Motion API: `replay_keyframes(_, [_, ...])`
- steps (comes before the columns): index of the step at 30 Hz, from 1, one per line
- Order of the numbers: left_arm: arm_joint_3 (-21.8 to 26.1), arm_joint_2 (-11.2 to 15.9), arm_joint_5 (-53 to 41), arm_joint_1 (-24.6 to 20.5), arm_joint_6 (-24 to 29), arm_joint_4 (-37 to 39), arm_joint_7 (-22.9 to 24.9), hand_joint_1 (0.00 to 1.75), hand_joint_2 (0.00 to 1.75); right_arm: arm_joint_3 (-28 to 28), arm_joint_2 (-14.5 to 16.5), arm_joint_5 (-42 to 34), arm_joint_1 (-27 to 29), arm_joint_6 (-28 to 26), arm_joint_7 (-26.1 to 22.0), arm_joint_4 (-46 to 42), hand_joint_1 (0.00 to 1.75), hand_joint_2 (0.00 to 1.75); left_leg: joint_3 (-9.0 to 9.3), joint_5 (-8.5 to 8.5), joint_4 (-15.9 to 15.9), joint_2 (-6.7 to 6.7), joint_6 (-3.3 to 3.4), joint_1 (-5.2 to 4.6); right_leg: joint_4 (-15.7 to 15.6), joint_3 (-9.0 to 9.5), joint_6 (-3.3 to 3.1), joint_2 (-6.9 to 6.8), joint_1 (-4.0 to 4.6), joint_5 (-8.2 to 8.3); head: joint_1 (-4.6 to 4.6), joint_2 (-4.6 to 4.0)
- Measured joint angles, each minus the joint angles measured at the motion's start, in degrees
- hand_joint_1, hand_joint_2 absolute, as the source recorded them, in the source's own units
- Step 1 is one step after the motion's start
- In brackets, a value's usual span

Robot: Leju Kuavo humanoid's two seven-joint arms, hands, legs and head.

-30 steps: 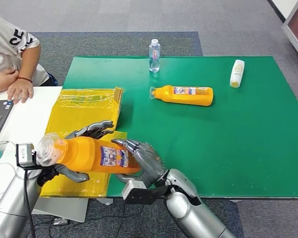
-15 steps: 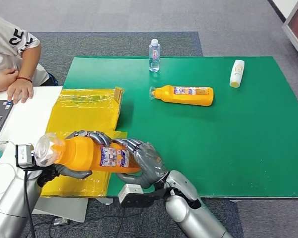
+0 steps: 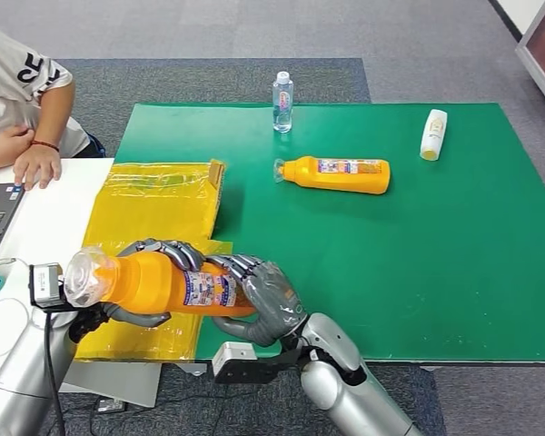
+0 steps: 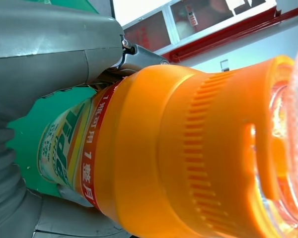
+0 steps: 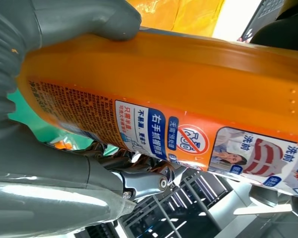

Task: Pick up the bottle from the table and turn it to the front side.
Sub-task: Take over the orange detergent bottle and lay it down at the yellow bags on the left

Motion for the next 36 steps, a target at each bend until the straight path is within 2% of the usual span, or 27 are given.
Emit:
replay_keyframes(3, [-0.02,0.00,-0.01,0.00,0.13,0.00,0.00,1.75,1.75,0.03,0.01,0.01,0.00,-0.02,0.12,0.00,1.75,1.75,0.00,0.00,0.00,0.00,0.00,0.00,0.00,0.00,0.00,0.00,0.00,0.00,0.00,0.00])
replay_keyframes(4, [-0.02,0.00,-0.01,0.00,0.14,0.00,0.00,1.75,1.75,0.04,0.01,0.01,0.00,-0.02,0.16,0.00,1.51,1.75,0.00,0.00,0.00,0.00,0.00,0.00,0.00,0.00,0.00,0.00,0.00,0.00,0.00,0.00])
replay_keyframes(7, [-0.02,0.00,-0.03,0.00,0.20,0.00,0.00,1.75,1.75,0.05,0.04,-0.26,0.00,-0.02,0.30,0.02,0.21,1.75,0.00,0.00,0.00,0.00,0.00,0.00,0.00,0.00,0.00,0.00,0.00,0.00,0.01,0.00])
replay_keyframes(8, [-0.02,0.01,-0.04,0.01,0.25,0.00,0.00,1.75,1.75,0.05,0.07,-0.66,-0.01,0.06,0.34,0.05,0.00,1.75,0.00,0.00,0.00,0.00,0.00,0.00,0.00,0.00,-0.01,0.00,0.00,0.00,0.01,0.00])
replay_keyframes(19, [-0.13,1.01,-0.89,0.77,1.27,0.00,0.02,1.75,1.75,-1.53,0.60,-8.39,-0.56,3.53,-0.84,1.78,0.00,1.75,0.00,0.01,0.00,0.00,-0.01,0.01,0.00,-0.02,-0.02,0.00,0.01,0.00,0.01,0.00])
replay_keyframes(23, [-0.68,1.98,-1.91,0.66,4.02,0.00,0.02,1.75,1.75,-2.76,0.85,-9.97,-0.70,4.21,-0.91,2.69,0.00,1.75,0.00,0.01,0.00,0.00,-0.01,0.02,0.00,-0.03,-0.02,0.00,0.02,0.01,0.01,0.00])
replay_keyframes(25, [-2.35,3.46,-3.59,0.16,8.79,0.06,0.04,1.75,1.75,-4.00,0.91,-11.77,-0.87,4.71,-1.12,3.25,0.00,1.75,0.00,0.01,0.00,0.01,-0.02,0.02,-0.01,-0.06,-0.03,0.01,0.02,0.01,0.01,0.00])
replay_keyframes(27, [-5.00,5.60,-6.23,-1.04,15.70,0.47,0.09,1.75,1.75,-5.82,0.91,-13.95,-0.97,5.13,-1.39,3.72,0.00,1.75,0.00,0.03,0.00,0.01,-0.04,0.04,-0.01,-0.10,-0.04,0.01,0.03,0.02,0.01,0.00])
replay_keyframes(30, [-9.15,8.02,-12.53,-5.18,26.01,3.44,0.82,1.75,1.75,-9.51,0.90,-16.71,-0.93,5.70,-1.59,3.99,0.00,1.75,-0.03,0.15,0.00,0.01,-0.03,0.05,-0.01,-0.14,-0.07,-0.01,0.04,0.09,0.01,0.00])
replay_keyframes(33, [-11.96,8.85,-19.41,-10.28,33.32,6.22,5.47,1.75,1.75,-13.91,0.90,-18.05,-0.45,6.37,-1.59,3.93,0.00,1.75,-0.08,0.22,0.00,0.01,-0.06,0.07,-0.01,-0.18,-0.10,0.00,0.07,0.22,0.00,0.00])
replay_keyframes(36, [-14.00,8.64,-25.56,-15.33,38.35,7.21,11.70,1.75,1.75,-18.23,0.99,-18.25,0.75,7.05,-1.61,3.56,0.00,1.75,-0.20,0.27,0.01,0.00,-0.06,0.07,-0.01,-0.28,-0.06,0.00,0.06,0.31,0.01,0.00])
